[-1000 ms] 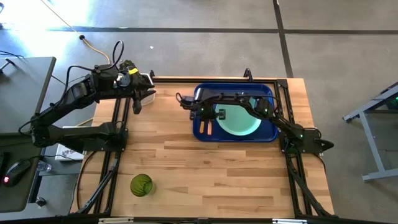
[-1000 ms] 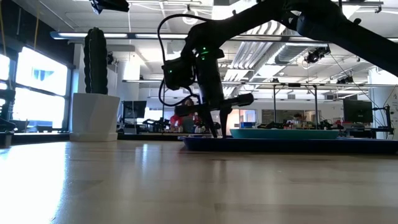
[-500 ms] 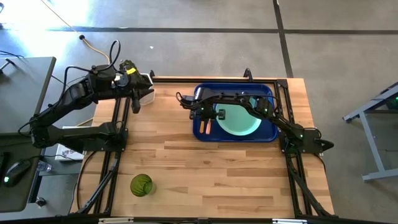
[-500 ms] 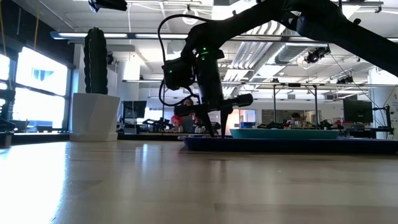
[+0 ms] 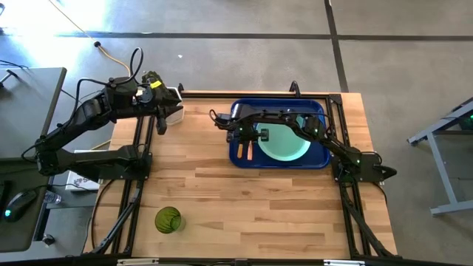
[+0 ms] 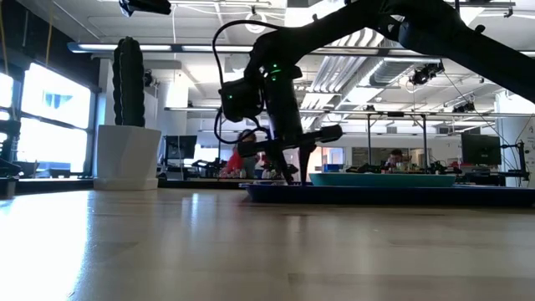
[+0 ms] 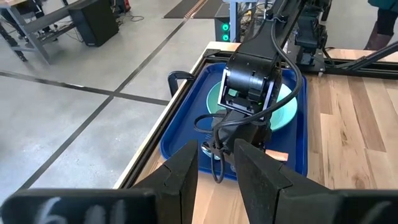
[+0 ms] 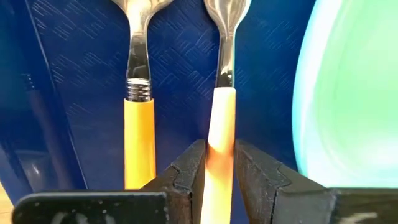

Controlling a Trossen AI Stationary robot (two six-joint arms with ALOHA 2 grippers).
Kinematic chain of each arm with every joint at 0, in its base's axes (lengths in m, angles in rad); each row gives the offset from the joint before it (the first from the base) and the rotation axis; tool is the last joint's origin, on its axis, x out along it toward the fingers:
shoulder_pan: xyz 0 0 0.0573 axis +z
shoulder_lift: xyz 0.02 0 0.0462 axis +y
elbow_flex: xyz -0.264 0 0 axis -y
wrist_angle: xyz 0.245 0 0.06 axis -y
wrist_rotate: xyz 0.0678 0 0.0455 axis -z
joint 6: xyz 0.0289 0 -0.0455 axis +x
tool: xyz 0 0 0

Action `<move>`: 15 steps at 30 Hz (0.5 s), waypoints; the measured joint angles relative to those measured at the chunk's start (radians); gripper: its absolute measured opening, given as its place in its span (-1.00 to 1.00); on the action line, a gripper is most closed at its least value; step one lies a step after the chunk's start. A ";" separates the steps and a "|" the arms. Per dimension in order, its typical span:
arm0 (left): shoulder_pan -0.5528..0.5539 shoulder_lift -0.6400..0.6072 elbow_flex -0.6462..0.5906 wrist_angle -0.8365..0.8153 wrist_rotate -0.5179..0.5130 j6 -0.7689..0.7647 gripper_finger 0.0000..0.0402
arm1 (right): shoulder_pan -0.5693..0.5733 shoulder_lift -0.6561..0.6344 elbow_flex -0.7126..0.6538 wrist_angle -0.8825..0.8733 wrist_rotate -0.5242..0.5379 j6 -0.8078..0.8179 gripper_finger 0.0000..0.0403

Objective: Pick and place plate/cup/fork/spoon on tray
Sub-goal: Put the fork on the left side of the light green plate on the blue tray, then put the green cup on the top right side of the light green plate on the blue tray

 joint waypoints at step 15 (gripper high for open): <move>0.000 0.000 0.000 0.000 0.000 -0.010 -0.53 | 0.000 0.002 0.120 -0.084 0.063 -0.052 -0.61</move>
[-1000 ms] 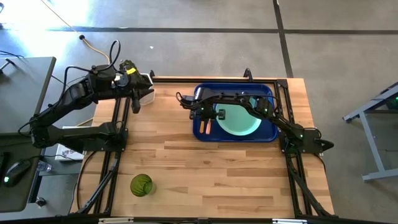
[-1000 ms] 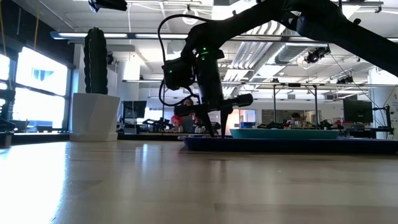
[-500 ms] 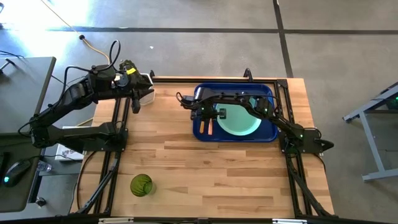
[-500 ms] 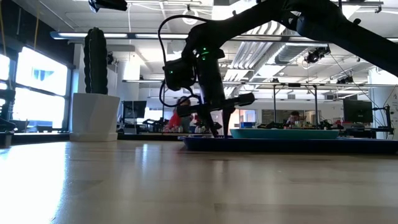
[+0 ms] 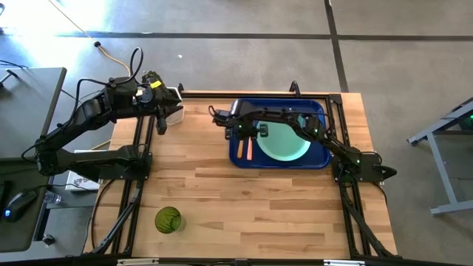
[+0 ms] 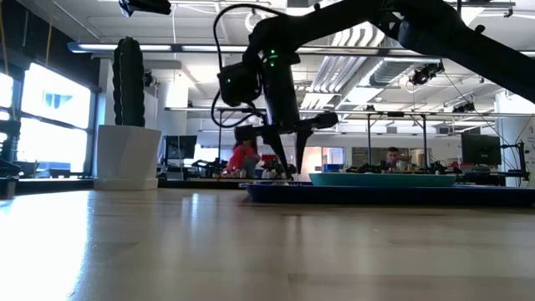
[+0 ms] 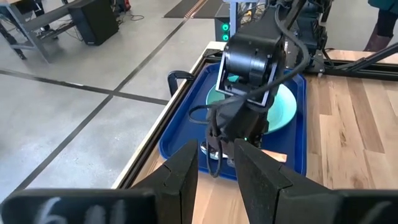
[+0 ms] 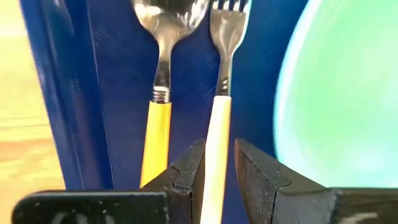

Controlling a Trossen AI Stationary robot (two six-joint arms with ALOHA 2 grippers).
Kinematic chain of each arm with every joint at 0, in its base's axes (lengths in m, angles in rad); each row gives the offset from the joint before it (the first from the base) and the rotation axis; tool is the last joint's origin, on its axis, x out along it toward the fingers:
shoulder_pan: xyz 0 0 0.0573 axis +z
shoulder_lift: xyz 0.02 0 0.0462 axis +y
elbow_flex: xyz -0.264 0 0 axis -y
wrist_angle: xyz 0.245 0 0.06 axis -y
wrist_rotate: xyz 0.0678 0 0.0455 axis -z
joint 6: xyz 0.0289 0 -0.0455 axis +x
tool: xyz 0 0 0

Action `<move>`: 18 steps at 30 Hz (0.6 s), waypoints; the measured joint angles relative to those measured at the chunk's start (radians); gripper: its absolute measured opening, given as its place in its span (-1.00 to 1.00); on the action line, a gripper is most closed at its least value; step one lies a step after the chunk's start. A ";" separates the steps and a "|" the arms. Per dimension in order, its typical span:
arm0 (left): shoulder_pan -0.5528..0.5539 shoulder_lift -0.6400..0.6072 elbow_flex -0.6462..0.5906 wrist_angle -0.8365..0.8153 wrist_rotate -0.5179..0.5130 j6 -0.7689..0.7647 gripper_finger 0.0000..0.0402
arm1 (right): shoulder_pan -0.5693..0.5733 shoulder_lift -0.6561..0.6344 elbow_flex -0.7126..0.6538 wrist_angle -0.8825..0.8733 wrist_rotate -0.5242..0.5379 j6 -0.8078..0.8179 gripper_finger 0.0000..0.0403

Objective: Pick and place plate/cup/fork/spoon on tray
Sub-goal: Put the green cup on the top right side of the light green plate on the blue tray

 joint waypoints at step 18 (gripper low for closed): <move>-0.001 0.000 0.000 -0.098 0.000 -0.081 -0.53 | 0.046 -0.075 0.072 0.038 0.101 -0.175 -0.61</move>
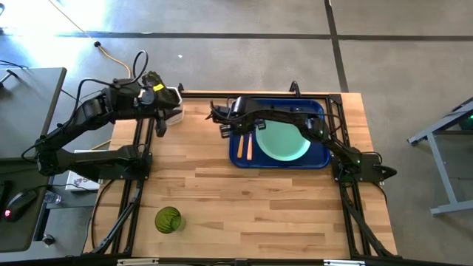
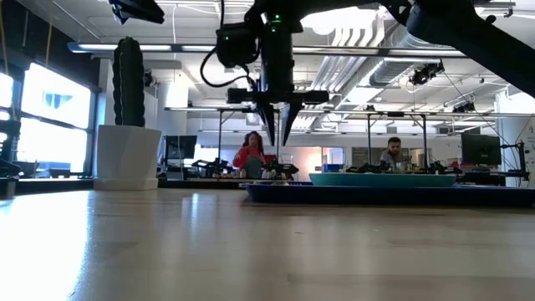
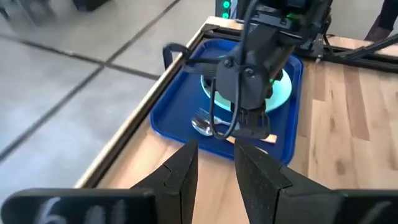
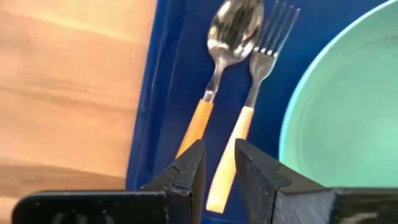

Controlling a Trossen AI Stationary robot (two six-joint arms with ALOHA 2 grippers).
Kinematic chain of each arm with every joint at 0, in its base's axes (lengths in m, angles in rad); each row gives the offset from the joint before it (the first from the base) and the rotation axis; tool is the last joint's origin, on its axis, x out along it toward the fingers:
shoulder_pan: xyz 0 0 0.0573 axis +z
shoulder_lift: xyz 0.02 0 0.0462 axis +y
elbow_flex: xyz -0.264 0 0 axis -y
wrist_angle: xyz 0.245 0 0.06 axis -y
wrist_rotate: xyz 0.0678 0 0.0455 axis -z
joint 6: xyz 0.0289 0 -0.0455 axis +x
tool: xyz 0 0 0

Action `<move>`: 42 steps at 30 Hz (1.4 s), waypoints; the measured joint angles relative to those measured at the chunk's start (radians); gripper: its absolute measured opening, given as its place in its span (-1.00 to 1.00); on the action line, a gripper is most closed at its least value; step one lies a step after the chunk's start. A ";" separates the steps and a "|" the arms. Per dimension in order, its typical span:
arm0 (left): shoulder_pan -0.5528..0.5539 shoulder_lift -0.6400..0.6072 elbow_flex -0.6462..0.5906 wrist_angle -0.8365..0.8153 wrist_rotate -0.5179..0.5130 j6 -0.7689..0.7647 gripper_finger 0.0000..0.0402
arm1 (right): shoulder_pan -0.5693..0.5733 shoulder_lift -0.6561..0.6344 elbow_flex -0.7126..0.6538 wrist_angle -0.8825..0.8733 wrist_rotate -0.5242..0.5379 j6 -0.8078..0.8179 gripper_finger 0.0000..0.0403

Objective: Pick and place plate/cup/fork/spoon on tray
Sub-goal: Put the green cup on the top right side of the light green plate on the blue tray

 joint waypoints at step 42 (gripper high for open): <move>-0.241 0.136 0.338 -0.589 -0.017 -0.198 -0.53 | 0.287 -0.398 0.003 0.071 0.390 -0.171 -0.61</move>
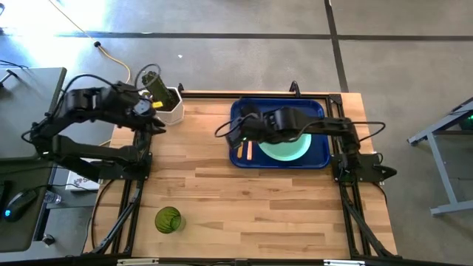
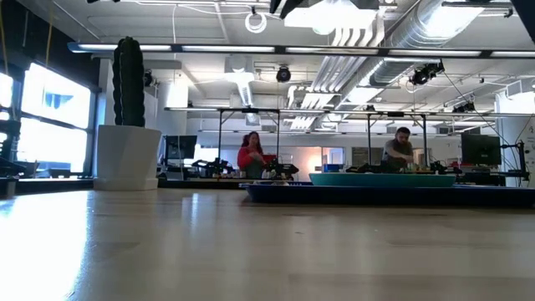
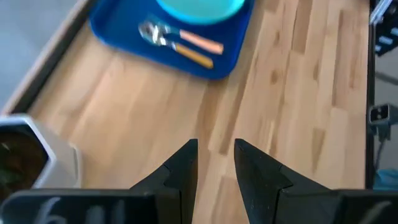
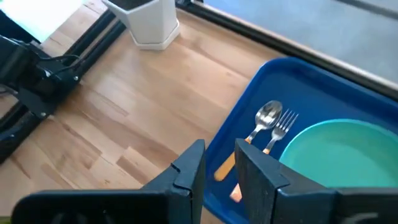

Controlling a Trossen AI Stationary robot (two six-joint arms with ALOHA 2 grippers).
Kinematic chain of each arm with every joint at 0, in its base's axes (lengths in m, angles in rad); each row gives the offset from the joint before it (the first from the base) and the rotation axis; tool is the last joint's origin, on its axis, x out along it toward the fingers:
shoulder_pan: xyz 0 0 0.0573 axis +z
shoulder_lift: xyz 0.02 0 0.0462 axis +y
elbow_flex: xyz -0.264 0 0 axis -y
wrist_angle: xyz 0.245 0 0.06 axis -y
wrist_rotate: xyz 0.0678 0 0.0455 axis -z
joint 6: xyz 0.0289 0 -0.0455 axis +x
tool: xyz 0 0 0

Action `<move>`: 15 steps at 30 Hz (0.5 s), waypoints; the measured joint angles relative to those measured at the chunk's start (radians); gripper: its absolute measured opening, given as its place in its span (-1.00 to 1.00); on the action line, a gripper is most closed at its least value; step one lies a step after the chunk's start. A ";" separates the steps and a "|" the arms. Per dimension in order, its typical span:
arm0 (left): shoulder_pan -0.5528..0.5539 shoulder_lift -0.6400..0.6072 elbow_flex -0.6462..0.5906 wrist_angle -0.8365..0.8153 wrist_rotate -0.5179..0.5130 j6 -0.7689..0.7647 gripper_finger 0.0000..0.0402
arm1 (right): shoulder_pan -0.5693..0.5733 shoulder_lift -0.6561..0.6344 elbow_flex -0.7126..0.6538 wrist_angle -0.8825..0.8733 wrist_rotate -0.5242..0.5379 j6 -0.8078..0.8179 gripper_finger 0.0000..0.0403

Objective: Pick and place plate/cup/fork/spoon on tray
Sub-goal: Put the green cup on the top right side of the light green plate on the blue tray

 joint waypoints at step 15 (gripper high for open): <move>-0.314 0.095 -0.004 -0.081 0.003 -0.178 -0.53 | -0.073 -0.057 0.000 -0.031 -0.030 -0.240 -0.61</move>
